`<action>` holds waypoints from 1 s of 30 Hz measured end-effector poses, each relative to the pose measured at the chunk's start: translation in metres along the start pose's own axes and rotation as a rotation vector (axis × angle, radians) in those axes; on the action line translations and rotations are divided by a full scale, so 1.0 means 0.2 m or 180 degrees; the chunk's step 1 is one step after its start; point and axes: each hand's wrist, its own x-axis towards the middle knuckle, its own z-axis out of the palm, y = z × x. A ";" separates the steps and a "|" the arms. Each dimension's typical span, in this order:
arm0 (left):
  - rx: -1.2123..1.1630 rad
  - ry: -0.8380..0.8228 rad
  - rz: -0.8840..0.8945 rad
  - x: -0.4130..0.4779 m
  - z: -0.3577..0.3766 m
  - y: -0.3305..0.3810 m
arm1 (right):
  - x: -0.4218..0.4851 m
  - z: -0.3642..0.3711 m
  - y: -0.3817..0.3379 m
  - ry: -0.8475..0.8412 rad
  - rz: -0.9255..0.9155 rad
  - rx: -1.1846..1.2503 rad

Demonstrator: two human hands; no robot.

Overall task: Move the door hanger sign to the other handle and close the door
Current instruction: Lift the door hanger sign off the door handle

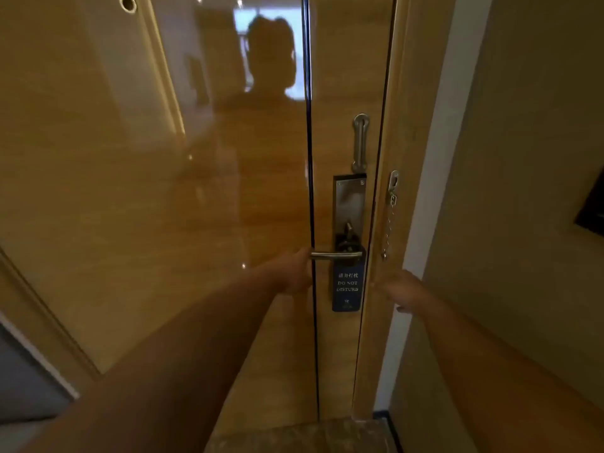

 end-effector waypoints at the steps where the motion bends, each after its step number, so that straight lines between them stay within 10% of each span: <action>1: 0.0014 0.0015 0.0007 0.06 0.01 0.02 | 0.05 -0.02 -0.02 -0.0049 -0.0040 0.0087; 30: 0.0563 -0.0229 -0.0104 0.68 0.29 -0.08 | 0.76 0.08 0.23 0.0367 -0.0171 -0.0748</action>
